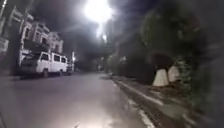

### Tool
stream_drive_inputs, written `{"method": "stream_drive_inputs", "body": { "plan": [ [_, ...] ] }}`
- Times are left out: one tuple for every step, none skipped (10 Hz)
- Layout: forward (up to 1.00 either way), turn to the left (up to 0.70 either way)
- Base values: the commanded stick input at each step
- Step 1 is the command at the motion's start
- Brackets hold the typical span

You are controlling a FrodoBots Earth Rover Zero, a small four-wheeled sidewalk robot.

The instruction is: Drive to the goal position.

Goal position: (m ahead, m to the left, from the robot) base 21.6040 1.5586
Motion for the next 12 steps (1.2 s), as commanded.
{"method": "stream_drive_inputs", "body": {
  "plan": [
    [0.49,0.04],
    [0.49,0.04],
    [0.49,0.04],
    [0.49,0.04],
    [0.49,0.04],
    [0.49,0.04],
    [0.49,0.04],
    [0.49,0.04],
    [0.49,0.04],
    [0.49,0.04],
    [0.49,0.04],
    [0.49,0.04]
  ]
}}
